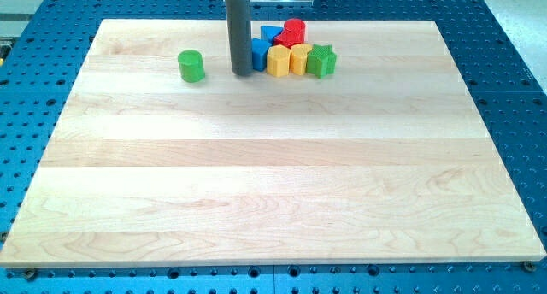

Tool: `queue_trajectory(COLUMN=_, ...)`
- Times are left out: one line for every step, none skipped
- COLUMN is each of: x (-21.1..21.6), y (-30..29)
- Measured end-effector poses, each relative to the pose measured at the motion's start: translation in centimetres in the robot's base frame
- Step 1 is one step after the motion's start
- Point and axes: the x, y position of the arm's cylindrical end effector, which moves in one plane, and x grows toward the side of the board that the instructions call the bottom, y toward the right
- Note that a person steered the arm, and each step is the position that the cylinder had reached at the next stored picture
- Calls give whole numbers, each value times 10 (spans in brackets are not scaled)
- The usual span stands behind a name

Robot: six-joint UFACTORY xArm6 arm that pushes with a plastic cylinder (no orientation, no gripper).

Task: Move the green star towards the red star

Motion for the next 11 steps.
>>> queue_trajectory(x=45, y=-25)
queue_trajectory(x=80, y=0)
queue_trajectory(x=69, y=79)
queue_trajectory(x=32, y=92)
queue_trajectory(x=9, y=102)
queue_trajectory(x=7, y=138)
queue_trajectory(x=10, y=160)
queue_trajectory(x=-19, y=159)
queue_trajectory(x=-11, y=181)
queue_trajectory(x=-33, y=189)
queue_trajectory(x=-40, y=151)
